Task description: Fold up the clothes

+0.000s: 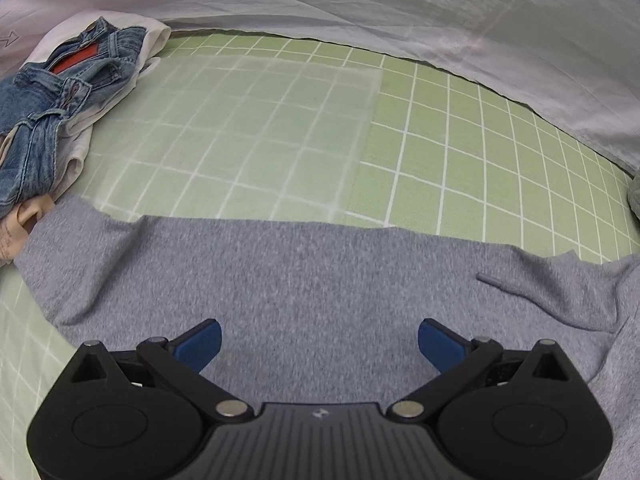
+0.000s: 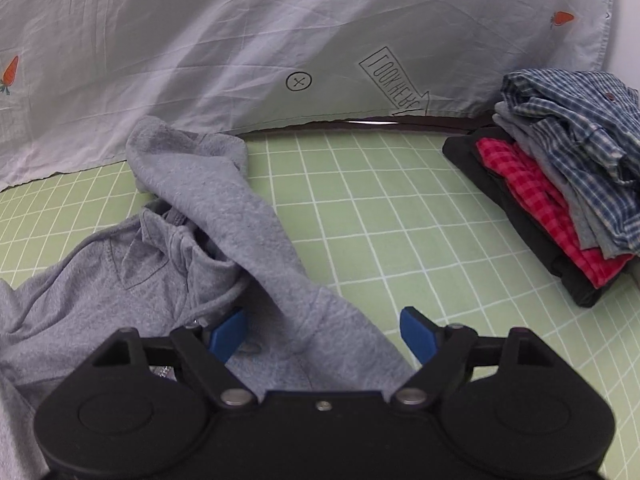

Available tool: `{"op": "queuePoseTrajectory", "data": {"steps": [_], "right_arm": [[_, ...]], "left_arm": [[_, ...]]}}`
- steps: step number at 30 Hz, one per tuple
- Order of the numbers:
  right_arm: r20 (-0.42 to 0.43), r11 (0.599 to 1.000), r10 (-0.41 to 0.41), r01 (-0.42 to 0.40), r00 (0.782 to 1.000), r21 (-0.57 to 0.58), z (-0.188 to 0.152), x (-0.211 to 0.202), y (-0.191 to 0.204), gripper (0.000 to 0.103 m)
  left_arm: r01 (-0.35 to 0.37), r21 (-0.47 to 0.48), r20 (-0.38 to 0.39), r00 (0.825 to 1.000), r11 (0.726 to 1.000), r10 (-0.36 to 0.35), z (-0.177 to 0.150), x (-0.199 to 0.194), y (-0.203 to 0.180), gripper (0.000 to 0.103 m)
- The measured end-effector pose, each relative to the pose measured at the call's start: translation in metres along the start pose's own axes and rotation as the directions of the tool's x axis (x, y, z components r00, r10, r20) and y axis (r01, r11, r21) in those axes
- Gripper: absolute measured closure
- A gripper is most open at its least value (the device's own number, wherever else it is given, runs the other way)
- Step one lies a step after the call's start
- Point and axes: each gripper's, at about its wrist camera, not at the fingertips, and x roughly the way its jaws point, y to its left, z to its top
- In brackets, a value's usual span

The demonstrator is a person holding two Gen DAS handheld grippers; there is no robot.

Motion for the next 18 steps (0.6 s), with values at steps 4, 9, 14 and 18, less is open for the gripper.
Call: {"op": "queuePoseTrajectory", "data": {"steps": [4,9,14,18], "right_arm": [[-0.024,1.000,0.003,-0.003,1.000,0.006,0.005,0.017,0.006,0.019],[-0.041,1.000,0.013,-0.013,0.999,0.007,0.000,0.022,0.009,0.019],[-0.061,1.000,0.023,-0.023,0.998,0.007,-0.004,0.028,0.009,0.019],[-0.068,1.000,0.026,-0.025,0.997,0.017,-0.002,0.033,0.008,0.019]], "left_arm": [[-0.021,0.036,-0.028,0.999,0.999,0.022,0.011,0.020,-0.016,0.000],[0.012,0.006,0.020,1.000,1.000,-0.012,0.003,0.024,-0.028,0.005],[0.013,0.032,0.115,0.993,0.999,-0.017,-0.007,0.011,-0.035,0.049],[0.004,0.089,0.127,0.992,0.996,-0.015,-0.009,0.007,-0.038,0.096]]}}
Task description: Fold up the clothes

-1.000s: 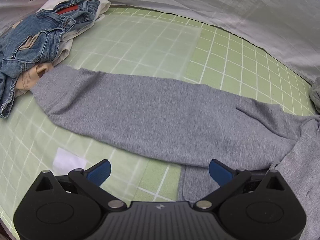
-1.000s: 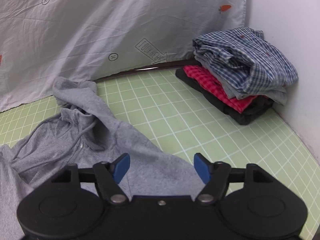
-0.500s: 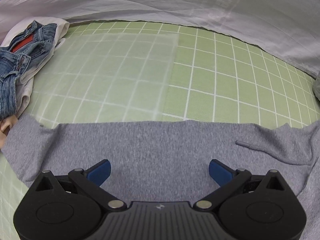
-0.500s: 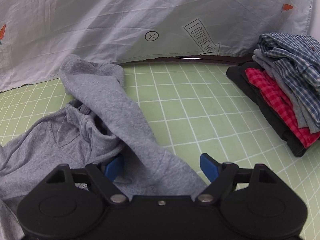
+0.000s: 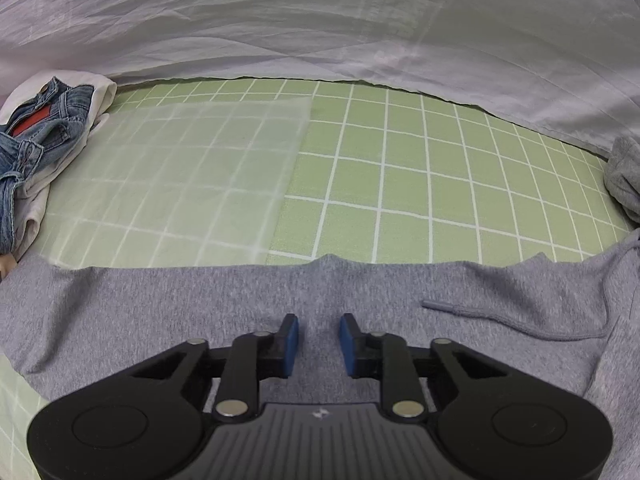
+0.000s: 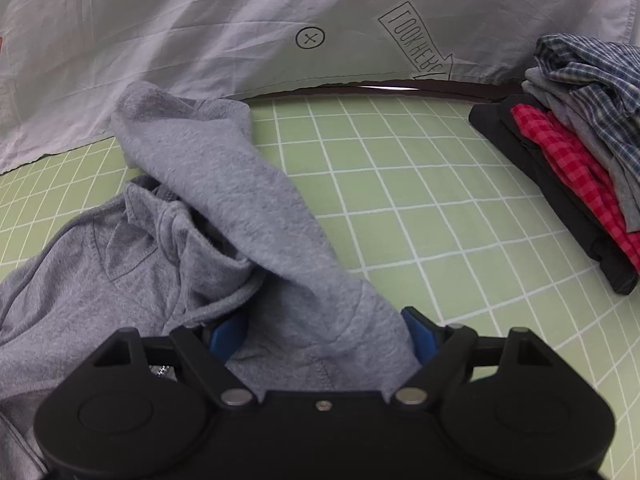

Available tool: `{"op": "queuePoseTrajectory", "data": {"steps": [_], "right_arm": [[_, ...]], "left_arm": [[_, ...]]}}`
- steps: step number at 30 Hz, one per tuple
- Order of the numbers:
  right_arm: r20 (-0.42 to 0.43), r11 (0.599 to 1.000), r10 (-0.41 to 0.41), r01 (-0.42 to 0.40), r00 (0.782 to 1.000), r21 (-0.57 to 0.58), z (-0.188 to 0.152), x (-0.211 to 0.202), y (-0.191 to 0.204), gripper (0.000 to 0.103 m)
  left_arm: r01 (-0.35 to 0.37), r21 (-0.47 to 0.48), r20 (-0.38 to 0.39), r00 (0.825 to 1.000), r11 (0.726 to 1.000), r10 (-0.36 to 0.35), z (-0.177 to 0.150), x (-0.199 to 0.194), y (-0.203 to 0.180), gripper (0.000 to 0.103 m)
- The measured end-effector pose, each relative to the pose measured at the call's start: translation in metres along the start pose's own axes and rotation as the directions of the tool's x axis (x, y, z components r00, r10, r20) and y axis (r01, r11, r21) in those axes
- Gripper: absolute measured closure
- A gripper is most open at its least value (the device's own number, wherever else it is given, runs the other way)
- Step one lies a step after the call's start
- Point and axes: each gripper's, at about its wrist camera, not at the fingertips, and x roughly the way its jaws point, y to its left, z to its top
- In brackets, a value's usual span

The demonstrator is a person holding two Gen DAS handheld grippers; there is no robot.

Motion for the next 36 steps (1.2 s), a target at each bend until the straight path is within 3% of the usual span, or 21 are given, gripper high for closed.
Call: {"op": "queuePoseTrajectory", "data": {"steps": [7,12,18,22,28,32,36], "right_arm": [[0.000,1.000,-0.002,0.002,1.000,-0.020,0.004,0.004,0.005,0.019],[0.004,0.998,0.047,-0.046,0.999,-0.040,-0.001,0.002,0.019,0.020],[0.011,0.985,0.117,-0.115,0.993,-0.131,0.000,0.000,0.061,0.023],[0.000,0.964,0.189,-0.185,0.982,-0.190,0.003,-0.001,0.095,0.025],[-0.024,0.926,0.271,-0.268,0.962,-0.265,0.005,-0.004,0.143,0.026],[-0.038,0.910,0.291,-0.289,0.956,-0.299,0.005,-0.008,0.163,0.027],[-0.042,0.918,0.308,-0.308,0.950,-0.250,0.014,-0.015,0.154,0.027]], "left_arm": [[-0.023,-0.036,0.005,1.000,0.999,0.023,-0.005,-0.006,0.016,0.099],[-0.050,-0.080,0.001,0.999,0.996,0.050,-0.023,-0.015,0.038,0.098],[-0.149,-0.092,-0.012,0.989,0.985,0.148,-0.043,-0.031,0.064,0.098],[-0.198,-0.182,-0.044,0.980,0.963,0.193,-0.062,-0.041,0.097,0.098],[-0.285,-0.191,-0.087,0.958,0.939,0.273,-0.091,-0.051,0.130,0.098],[-0.292,-0.264,-0.105,0.956,0.919,0.273,-0.096,-0.055,0.146,0.098],[-0.268,-0.317,-0.114,0.963,0.910,0.244,-0.087,-0.059,0.147,0.092]]}}
